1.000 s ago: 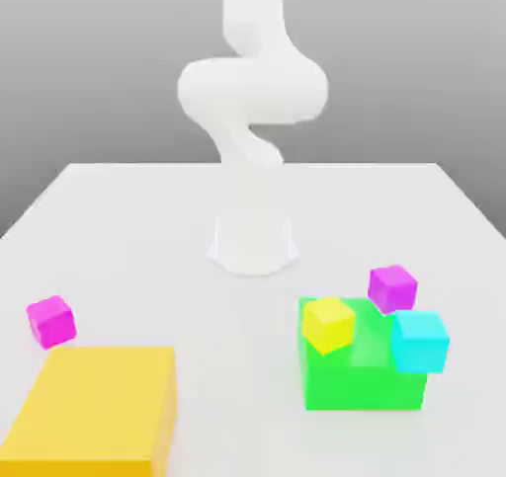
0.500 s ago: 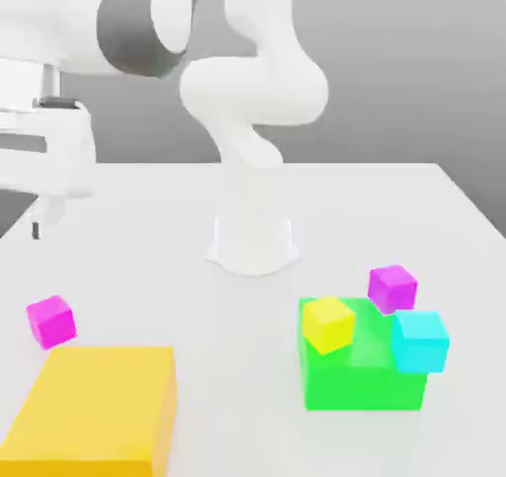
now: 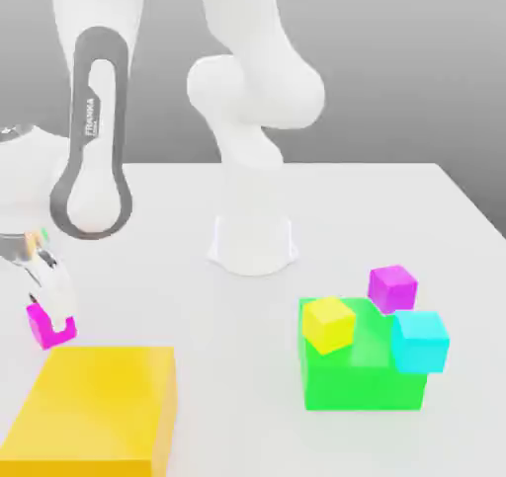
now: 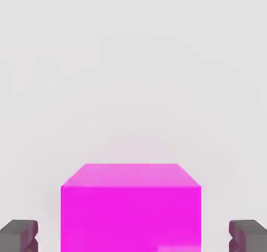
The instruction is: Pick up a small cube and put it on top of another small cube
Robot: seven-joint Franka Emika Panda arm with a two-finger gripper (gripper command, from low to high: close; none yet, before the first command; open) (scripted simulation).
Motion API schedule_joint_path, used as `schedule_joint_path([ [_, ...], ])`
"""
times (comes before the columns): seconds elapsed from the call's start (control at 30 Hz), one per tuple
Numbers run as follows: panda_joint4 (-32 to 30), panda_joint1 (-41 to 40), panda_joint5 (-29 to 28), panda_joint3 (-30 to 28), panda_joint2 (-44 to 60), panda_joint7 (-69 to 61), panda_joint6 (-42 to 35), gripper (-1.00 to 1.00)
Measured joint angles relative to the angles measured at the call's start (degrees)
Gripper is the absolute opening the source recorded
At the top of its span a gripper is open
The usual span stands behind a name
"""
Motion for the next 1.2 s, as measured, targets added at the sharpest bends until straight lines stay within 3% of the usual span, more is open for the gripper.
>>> schedule_joint_path([
  [0.2, -0.04, -0.07, -0.35, 0.0, -0.11, 0.28, -0.09, -1.0],
  [0.43, -2.95, 6.38, -16.32, -8.88, -12.58, 12.34, -9.0, -1.0],
  [0.67, -4.92, 22.7, -18.2, 0.39, -24.9, 16.3, -19.04, -1.0],
  [1.0, -7.58, 41.73, -18.31, 19.84, -42.12, 20.42, -33.23, -1.0],
  [1.17, -9.97, 42.89, -18.77, 22.54, -35.62, 21.25, -24.31, -1.0],
  [1.2, -10.43, 42.8, -18.9, 22.75, -33.94, 21.39, -22.18, 1.0],
])
